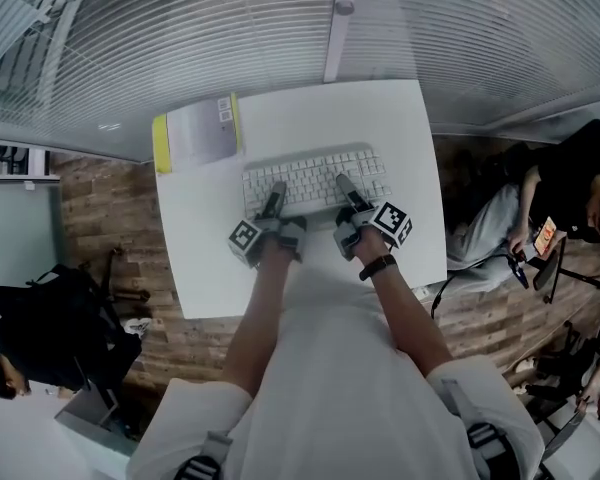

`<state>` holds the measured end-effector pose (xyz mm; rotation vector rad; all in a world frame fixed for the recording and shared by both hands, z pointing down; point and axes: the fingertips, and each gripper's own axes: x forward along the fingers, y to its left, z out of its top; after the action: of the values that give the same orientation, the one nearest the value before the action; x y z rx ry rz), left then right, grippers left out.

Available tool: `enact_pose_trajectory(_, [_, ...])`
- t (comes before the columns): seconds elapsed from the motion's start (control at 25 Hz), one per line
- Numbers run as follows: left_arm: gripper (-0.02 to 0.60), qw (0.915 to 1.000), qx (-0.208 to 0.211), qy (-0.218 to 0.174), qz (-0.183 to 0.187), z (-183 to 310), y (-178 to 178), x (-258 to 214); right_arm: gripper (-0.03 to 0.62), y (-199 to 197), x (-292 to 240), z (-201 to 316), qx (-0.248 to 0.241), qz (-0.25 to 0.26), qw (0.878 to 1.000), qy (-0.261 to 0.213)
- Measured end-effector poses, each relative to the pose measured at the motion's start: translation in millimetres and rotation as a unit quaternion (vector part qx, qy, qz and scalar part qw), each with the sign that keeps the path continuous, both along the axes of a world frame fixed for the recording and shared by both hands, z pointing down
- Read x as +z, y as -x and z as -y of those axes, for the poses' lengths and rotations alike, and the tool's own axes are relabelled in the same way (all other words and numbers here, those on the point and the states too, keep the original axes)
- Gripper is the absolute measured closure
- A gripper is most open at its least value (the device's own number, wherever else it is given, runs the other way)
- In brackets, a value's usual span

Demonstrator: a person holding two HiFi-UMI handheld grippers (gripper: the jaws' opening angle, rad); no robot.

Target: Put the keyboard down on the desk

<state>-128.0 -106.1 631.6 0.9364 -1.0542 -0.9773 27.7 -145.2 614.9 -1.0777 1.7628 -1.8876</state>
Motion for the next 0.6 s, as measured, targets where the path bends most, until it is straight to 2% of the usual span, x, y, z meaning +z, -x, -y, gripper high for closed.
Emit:
enact_pose_trajectory(0.2, [0.419, 0.9998, -0.011, 0.0, -0.017, -0.8, -2.3, -5.5, 0.319, -8.9, -13.0, -21.8, 0.026, 0.058, 0.998, 0.0])
enact_pose_trajectory(0.4, [0.419, 0.9999, -0.01, -0.004, -0.007, -2.1, 0.8, 3.1, 0.319, -4.7, -6.8, -46.4, 0.014, 0.048, 0.999, 0.001])
enact_pose_trajectory(0.6, [0.419, 0.9997, -0.017, 0.006, -0.019, -0.8, 1.9, 5.3, 0.321, 7.3, 0.7, -57.7, 0.01, 0.062, 0.998, 0.004])
